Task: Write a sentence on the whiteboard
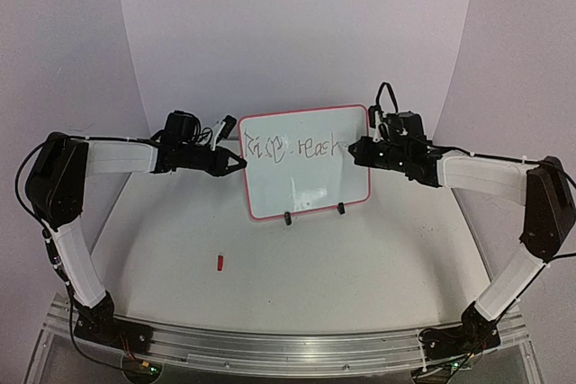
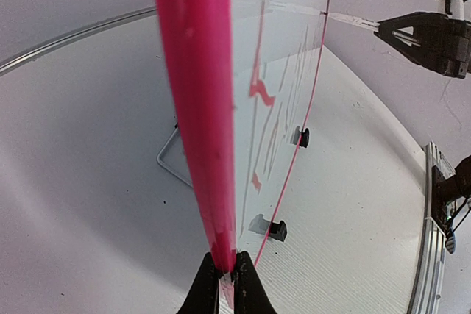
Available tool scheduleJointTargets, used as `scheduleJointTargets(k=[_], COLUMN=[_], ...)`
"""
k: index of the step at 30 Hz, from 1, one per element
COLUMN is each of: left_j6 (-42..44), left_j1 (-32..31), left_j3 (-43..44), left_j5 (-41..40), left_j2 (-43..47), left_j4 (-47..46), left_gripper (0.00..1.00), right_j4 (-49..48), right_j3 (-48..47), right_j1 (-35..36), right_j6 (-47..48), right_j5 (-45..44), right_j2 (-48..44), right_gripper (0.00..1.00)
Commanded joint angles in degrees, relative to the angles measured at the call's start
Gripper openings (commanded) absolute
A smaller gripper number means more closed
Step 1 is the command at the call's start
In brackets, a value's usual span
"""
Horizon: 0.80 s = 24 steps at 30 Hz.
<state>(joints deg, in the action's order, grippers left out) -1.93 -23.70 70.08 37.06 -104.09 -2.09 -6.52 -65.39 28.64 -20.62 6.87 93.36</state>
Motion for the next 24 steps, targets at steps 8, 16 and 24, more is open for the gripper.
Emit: scheduleJointTargets(k=[8,16,24], left_j6=[1.8,1.8,1.8], left_j1=[0.0,-0.1,-0.2], left_j3=[0.0,-0.1,-0.3], left_j5=[-3.0,-3.0,-3.0], left_j2=[1.5,1.6,1.7], left_j4=[1.6,1.7,1.6], left_gripper=[0.00,0.00,0.00], right_j4=[-1.5,-1.5,-1.1], right_j3=[3.3,3.1,3.3], right_j1=[0.0,-0.1,-0.1], right_j6=[-1.5,-1.7,-1.6], right_j5=[-0.2,-0.1,0.3], right_j2=[-1.9,-2.2,-7.6], right_gripper=[0.00,0.00,0.00])
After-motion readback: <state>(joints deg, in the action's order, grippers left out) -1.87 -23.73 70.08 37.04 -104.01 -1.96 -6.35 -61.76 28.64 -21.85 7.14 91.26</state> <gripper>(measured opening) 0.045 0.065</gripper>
